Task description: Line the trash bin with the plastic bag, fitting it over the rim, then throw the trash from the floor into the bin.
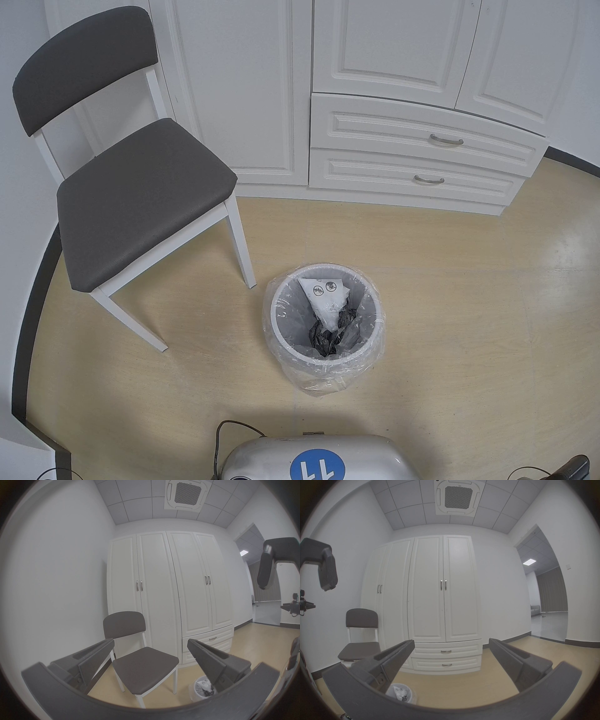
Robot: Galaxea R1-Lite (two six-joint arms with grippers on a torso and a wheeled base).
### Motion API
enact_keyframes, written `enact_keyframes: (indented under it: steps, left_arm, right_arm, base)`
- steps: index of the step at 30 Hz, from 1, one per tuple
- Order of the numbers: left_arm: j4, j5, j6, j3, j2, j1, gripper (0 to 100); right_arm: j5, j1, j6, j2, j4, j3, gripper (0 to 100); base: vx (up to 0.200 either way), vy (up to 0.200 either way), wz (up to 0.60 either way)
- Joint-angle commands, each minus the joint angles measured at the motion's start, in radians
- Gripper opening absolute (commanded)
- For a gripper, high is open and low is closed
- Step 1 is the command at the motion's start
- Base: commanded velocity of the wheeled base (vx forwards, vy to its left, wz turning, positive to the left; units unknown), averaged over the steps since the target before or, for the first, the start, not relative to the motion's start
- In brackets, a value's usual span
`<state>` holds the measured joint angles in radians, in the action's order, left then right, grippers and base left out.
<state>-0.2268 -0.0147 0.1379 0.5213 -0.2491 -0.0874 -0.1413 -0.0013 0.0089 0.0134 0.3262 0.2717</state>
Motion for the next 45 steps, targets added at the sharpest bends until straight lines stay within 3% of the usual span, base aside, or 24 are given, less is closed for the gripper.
enact_keyframes:
  steps: [1,16,24,27,31,38,45]
  left_arm:
    - [0.000,-0.001,0.000,-0.024,0.019,0.012,100]
    - [0.024,0.001,-0.004,-0.102,0.148,0.071,100]
    - [0.136,0.047,-0.032,-0.156,0.246,0.086,100]
    - [0.130,0.048,-0.092,-0.196,0.246,0.086,100]
    - [0.119,0.048,-0.103,-0.288,0.246,0.086,100]
    - [-0.048,0.048,-0.098,-0.495,0.248,0.086,100]
    - [0.038,0.041,-0.103,-0.520,0.248,0.086,100]
  right_arm:
    - [0.008,0.000,0.003,-0.013,0.005,-0.032,100]
    - [0.117,0.000,0.005,-0.013,0.008,-0.167,100]
    - [0.118,0.000,0.006,-0.013,0.036,-0.243,100]
    - [0.118,0.000,0.002,-0.013,0.051,-0.269,100]
    - [0.118,0.000,0.006,-0.013,0.053,-0.269,100]
    - [0.118,0.000,0.006,-0.013,0.005,-0.269,100]
    - [0.118,0.000,0.008,-0.013,-0.076,-0.269,100]
  base:
    - [0.000,0.000,0.00]
    - [0.000,0.000,0.00]
    - [0.000,0.000,0.00]
    - [0.000,0.000,0.00]
    - [0.000,0.000,0.00]
    - [0.000,0.000,0.00]
    - [0.000,0.000,0.00]
